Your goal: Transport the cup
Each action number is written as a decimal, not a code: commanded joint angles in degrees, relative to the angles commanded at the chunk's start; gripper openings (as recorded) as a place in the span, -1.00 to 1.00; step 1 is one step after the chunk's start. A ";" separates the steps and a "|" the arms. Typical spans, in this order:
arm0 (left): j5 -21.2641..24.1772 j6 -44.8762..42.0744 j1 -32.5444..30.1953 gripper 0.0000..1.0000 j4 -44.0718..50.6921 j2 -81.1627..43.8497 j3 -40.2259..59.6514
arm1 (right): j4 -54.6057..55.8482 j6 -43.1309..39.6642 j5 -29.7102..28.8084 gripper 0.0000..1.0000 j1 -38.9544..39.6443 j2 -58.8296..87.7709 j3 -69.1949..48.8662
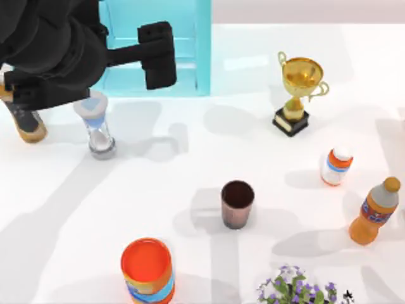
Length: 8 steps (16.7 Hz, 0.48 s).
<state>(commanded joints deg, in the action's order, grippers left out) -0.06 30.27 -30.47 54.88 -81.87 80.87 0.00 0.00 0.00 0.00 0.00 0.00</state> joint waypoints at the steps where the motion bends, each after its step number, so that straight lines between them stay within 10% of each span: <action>1: 0.02 2.01 -2.09 1.00 3.68 -5.55 5.41 | 0.00 0.00 0.00 1.00 0.00 0.00 0.00; 8: 0.23 13.64 -14.57 1.00 25.24 -38.39 37.76 | 0.00 0.00 0.00 1.00 0.00 0.00 0.00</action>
<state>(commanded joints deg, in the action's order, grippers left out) 0.17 43.92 -45.04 80.12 -120.27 118.63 0.00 0.00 0.00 0.00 0.00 0.00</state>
